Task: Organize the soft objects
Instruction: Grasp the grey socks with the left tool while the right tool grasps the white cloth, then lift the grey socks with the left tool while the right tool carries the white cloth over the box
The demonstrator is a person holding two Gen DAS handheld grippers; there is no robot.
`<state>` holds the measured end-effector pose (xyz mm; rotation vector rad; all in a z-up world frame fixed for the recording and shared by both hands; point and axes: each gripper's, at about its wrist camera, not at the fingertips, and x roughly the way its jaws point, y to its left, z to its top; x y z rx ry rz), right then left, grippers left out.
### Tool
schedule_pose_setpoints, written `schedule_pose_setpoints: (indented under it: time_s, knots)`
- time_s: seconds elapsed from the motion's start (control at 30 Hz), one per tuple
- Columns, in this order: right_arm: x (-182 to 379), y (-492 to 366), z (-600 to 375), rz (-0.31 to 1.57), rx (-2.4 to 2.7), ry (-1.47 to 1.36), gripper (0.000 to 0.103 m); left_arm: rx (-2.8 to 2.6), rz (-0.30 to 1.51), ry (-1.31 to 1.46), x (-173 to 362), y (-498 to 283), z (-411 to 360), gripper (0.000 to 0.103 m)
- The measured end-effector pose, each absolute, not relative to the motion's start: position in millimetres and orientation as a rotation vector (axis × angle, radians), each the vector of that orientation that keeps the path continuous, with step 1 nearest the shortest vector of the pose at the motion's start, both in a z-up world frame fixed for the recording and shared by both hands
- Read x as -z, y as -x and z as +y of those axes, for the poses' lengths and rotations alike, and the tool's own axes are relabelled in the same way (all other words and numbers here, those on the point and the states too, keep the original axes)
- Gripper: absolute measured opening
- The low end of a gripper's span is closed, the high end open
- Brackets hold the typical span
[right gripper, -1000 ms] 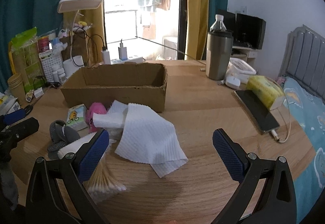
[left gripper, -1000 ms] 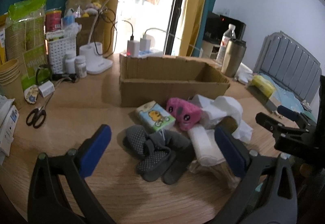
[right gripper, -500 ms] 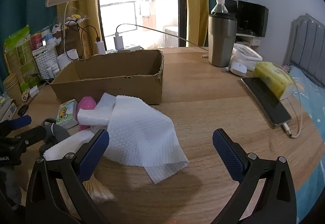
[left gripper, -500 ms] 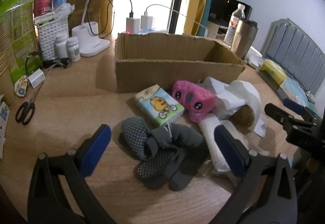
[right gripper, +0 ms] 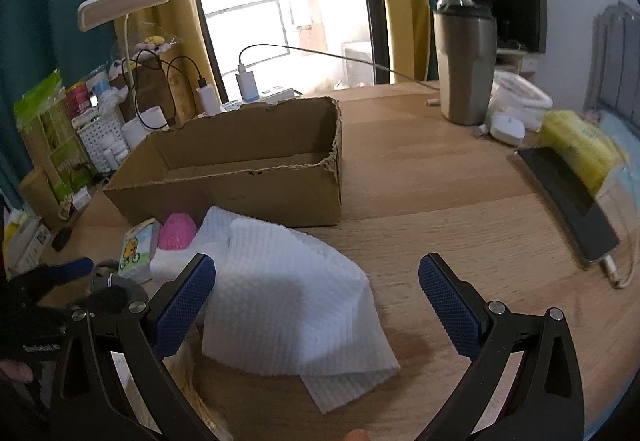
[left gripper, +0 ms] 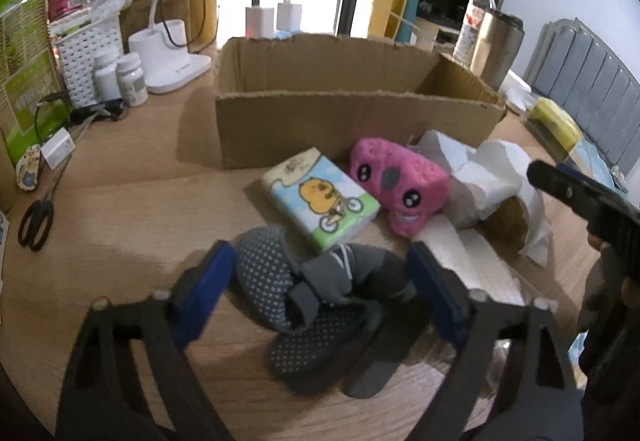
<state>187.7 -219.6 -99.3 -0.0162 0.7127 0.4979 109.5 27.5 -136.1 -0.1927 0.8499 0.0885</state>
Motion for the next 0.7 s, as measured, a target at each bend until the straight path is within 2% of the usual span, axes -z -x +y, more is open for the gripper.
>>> schedule_pose_setpoints:
  time_s: [0.1, 0.23, 0.3, 0.37, 0.5, 0.57, 0.63, 0.67, 0.7]
  knots:
    - [103.5, -195.5, -219.5, 0.744, -0.513, -0.008, 0.103, -0.080, 0.856, 0.191, 136.7, -111.4, 26.2, 0.083]
    - [106.2, -199.1, -220.4, 0.765, -0.556, -0.051, 0.102, -0.057, 0.867, 0.200, 138.6, -112.3, 24.0, 0.069]
    - [107.6, -200.4, -219.7, 0.777, -0.565, -0.056, 0.092, -0.043, 0.871, 0.209, 139.4, -112.2, 23.5, 0.064]
    - [109.2, -201.4, -218.4, 0.793, -0.575, -0.061, 0.076, -0.031, 0.871, 0.222, 139.9, -111.9, 23.0, 0.061]
    - [111.5, -199.3, -215.0, 0.807, -0.600, -0.048, 0.055, -0.017, 0.873, 0.239, 140.0, -110.9, 22.9, 0.052]
    - [111.4, -197.5, -214.4, 0.802, -0.605, -0.036, 0.034, -0.019, 0.868, 0.239, 138.7, -109.7, 21.8, 0.049]
    - [108.9, -194.1, -214.1, 0.785, -0.607, -0.021, 0.021, -0.019, 0.859, 0.237, 136.8, -107.8, 21.3, 0.044]
    - [107.5, -192.3, -214.0, 0.777, -0.610, -0.015, 0.017, -0.017, 0.856, 0.237, 136.0, -107.1, 20.9, 0.043]
    - [106.2, -190.5, -214.0, 0.769, -0.611, -0.007, 0.016, -0.014, 0.853, 0.237, 135.3, -105.6, 20.8, 0.041]
